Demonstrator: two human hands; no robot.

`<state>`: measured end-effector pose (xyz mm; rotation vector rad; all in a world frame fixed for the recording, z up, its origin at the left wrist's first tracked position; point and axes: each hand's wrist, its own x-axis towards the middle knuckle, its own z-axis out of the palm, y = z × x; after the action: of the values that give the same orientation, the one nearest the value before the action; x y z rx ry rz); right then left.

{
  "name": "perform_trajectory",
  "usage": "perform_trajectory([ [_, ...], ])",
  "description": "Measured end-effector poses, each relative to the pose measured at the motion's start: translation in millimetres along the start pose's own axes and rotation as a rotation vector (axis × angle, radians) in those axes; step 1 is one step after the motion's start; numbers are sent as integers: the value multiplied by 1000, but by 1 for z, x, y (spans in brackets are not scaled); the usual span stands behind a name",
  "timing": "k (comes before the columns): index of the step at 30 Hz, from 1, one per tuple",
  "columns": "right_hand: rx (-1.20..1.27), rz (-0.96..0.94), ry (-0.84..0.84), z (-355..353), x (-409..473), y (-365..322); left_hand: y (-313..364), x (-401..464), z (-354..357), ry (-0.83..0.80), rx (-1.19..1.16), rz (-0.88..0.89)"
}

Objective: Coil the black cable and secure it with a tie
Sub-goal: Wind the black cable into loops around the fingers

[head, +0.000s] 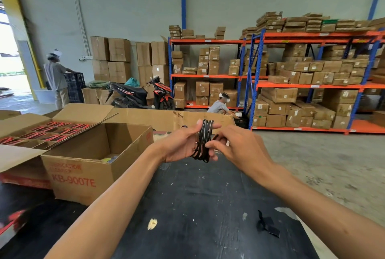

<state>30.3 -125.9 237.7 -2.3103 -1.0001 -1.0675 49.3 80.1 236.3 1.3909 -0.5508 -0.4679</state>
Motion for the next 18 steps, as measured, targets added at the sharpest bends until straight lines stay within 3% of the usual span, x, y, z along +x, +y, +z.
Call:
perform_trajectory([
  [6,-46,-8,5,-8,7,-3,-11,3,10,17,103,-40],
  [12,-2,74,5,-11,7,1,-19,9,15,157,111,-57],
  [16,205,225,54,-17,16,14,-22,5,17,22,155,3],
  [18,405,315,-55,-21,20,20,-22,2,21,-78,183,-4],
])
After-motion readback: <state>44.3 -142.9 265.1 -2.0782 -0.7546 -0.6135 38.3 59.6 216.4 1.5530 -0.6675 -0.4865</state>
